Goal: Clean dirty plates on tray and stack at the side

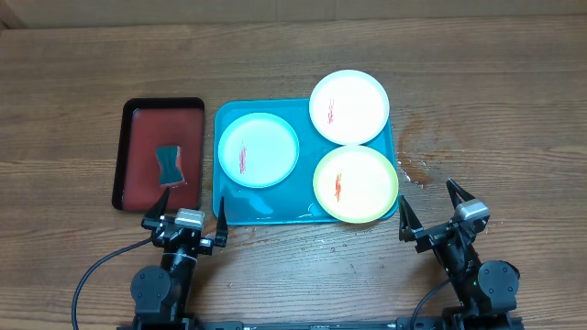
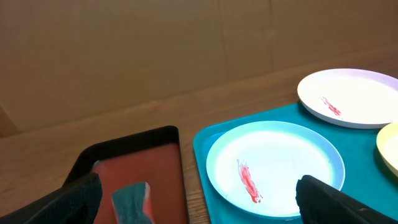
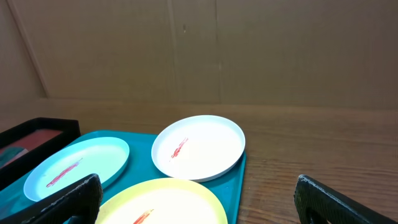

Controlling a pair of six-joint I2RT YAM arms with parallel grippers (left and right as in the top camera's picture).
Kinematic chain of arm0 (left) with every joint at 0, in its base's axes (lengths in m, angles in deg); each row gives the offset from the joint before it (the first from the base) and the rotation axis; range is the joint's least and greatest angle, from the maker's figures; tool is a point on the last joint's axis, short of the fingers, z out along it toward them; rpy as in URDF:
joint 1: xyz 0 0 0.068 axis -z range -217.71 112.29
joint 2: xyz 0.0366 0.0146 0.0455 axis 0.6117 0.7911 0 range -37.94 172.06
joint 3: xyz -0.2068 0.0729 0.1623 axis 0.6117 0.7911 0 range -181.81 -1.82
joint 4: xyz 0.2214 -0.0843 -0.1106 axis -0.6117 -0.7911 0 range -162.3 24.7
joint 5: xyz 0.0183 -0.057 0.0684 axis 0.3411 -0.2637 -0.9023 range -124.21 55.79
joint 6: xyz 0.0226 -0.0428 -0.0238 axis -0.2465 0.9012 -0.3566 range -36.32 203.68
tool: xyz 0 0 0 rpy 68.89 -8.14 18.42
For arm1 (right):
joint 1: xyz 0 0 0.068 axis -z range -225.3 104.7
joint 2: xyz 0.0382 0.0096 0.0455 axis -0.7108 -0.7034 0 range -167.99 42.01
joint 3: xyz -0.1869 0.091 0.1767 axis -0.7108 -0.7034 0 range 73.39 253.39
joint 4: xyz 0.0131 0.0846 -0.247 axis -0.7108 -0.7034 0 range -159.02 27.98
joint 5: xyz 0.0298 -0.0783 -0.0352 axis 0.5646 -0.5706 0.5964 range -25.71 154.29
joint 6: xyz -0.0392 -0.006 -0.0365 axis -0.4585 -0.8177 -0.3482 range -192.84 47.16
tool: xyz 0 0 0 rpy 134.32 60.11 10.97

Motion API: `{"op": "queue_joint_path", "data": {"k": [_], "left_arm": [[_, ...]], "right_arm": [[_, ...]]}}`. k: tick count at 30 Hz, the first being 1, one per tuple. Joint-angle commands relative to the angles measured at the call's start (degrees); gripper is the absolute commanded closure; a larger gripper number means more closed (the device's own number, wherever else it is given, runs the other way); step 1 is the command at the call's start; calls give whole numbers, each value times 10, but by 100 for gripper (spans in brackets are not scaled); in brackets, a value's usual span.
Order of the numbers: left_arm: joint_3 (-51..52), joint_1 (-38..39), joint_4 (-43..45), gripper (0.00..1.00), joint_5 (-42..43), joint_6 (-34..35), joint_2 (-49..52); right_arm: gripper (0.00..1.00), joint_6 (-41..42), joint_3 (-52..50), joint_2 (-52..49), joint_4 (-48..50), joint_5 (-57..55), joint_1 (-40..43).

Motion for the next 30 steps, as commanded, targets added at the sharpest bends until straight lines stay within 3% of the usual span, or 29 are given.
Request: {"op": "queue_joint_path", "data": {"k": [1,9,14,18,24,30], "left_arm": [[3,4,0,0,2,-9,-6],[3,4,3,0,8,-8,-6],[0,4,27,0,66,40,-6],[-31,4,12,0,64,85,-5],[-144,4,-78,0,61,86,48],[-290,4,-152,0,67,86,184]], "right_arm": [[0,2,-6,6,4,-1,2],[0,2,-6,6,8,-1,2],[0,1,-6,6,16,-17,2],[0,2,-3,6,34,-20,2],[0,2,44,5,30,-7,2],[0,2,148,-36,-42,17,2]]}}
